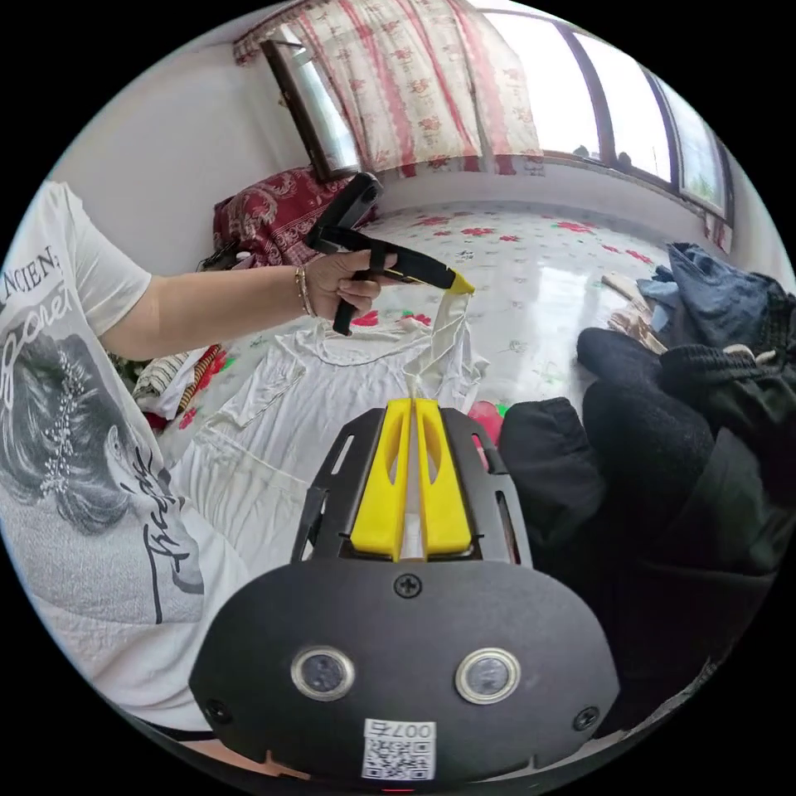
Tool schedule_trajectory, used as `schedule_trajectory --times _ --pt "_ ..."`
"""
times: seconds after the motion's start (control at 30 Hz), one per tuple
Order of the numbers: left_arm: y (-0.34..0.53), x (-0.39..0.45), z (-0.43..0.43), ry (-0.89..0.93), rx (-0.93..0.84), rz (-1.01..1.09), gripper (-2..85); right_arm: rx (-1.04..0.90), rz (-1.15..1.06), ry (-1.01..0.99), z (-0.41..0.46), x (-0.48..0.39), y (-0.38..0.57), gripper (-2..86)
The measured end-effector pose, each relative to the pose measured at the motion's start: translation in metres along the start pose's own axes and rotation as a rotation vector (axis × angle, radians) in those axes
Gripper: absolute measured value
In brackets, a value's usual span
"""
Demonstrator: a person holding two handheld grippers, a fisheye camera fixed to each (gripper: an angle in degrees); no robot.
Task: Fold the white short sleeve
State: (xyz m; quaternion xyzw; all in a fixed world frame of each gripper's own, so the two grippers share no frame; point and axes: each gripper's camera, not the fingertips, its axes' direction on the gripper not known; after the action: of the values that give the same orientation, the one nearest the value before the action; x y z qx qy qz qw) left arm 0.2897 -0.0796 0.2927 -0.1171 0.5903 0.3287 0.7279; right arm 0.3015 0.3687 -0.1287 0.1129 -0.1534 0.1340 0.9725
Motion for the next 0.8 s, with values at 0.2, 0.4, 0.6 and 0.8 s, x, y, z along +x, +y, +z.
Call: schedule_trajectory --times 0.2,0.4,0.6,0.8 --pt "0.067 -0.008 -0.023 -0.076 -0.033 -0.096 -1.0 -0.160 -0.157 -0.032 0.074 -0.067 0.012 -0.2" --pt "0.110 -0.016 -0.001 -0.176 -0.221 -0.160 -1.0 -0.349 -0.172 -0.153 0.134 -0.092 0.025 0.2" --pt "0.119 -0.004 -0.012 -0.189 -0.187 -0.198 -1.0 -0.307 -0.193 -0.084 0.120 -0.089 0.019 0.7" --pt "0.126 0.010 -0.018 -0.211 -0.145 -0.239 -0.6 -0.228 -0.003 0.065 0.133 -0.002 -0.038 1.2"
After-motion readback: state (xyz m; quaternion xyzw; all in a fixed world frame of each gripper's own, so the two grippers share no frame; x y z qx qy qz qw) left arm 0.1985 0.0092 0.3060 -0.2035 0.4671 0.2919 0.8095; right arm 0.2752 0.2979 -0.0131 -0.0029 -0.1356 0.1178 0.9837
